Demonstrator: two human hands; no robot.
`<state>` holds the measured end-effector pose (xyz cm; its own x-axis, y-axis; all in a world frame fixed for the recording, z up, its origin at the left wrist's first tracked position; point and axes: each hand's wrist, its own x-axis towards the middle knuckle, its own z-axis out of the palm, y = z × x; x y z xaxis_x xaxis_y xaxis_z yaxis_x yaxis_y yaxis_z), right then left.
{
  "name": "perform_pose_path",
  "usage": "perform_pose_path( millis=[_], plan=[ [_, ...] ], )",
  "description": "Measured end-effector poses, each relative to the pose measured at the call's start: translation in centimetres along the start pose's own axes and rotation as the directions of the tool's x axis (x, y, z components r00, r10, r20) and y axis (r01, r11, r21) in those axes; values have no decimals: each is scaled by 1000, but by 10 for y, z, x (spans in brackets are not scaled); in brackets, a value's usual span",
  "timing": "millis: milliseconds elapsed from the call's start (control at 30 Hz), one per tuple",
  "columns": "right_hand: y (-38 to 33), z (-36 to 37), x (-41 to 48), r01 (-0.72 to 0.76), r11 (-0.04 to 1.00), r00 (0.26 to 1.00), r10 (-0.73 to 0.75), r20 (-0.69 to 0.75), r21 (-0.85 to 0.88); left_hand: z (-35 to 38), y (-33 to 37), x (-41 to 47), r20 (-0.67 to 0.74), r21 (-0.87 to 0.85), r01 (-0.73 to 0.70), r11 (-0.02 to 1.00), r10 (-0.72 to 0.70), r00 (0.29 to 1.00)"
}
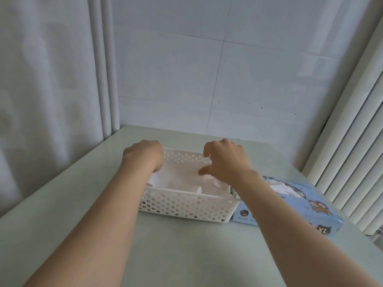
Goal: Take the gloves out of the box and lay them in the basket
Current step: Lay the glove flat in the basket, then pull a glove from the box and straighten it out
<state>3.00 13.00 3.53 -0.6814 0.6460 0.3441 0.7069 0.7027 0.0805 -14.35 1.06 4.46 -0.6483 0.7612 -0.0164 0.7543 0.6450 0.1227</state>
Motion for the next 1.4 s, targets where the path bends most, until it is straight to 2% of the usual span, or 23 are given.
perform_pose_path(
  millis=[67,133,200,267,333,400,467,567,700,800,933,1133,1200,1333,1400],
  plan=[
    [-1,-8,-3,0,1000,999,-1,-53,-27,-3,6,-6,-2,35,6,999,-6,1000],
    [-1,-14,-4,-55,998,996,58,-70,41,-6,12,-10,-10,79,-31,996,32,999],
    [-1,-17,-5,-138,982,990,141,-15,126,-4,13,-8,-6,103,-101,990,102,995],
    [-3,-16,-5,-164,967,986,159,40,197,-2,13,-4,19,55,-191,980,191,981],
    [-7,-15,-5,-107,945,993,85,86,308,-2,15,-1,82,-26,-269,963,270,959],
    [-9,-14,-6,-24,921,987,-39,155,389,-4,16,-2,202,-80,-313,946,323,925],
    [-10,-14,-8,-41,914,947,-93,308,403,-5,18,-6,322,-67,-326,943,330,887],
    [-8,-7,-7,-51,967,859,-86,505,250,-6,19,-12,397,-47,-328,944,319,861],
    [-7,-3,-3,13,995,817,-66,573,97,-7,22,-16,450,-10,-349,937,316,835],
    [-11,3,-6,-11,996,810,-43,585,89,-3,23,-13,463,46,-360,932,299,834],
    [-13,8,-10,34,991,821,-101,562,128,2,26,-10,449,113,-376,920,290,845],
    [-5,-32,-14,-24,983,814,-86,575,180,7,28,-6,483,110,-345,932,253,838],
    [-5,-41,-17,-26,990,832,-55,552,138,6,29,-6,482,127,-363,923,262,836],
    [-15,-33,-25,-6,999,817,25,576,-35,0,35,-12,422,160,-376,913,281,862],
    [-23,-23,-27,16,999,821,14,570,-47,0,36,-13,405,160,-371,915,282,870]
  ],
)
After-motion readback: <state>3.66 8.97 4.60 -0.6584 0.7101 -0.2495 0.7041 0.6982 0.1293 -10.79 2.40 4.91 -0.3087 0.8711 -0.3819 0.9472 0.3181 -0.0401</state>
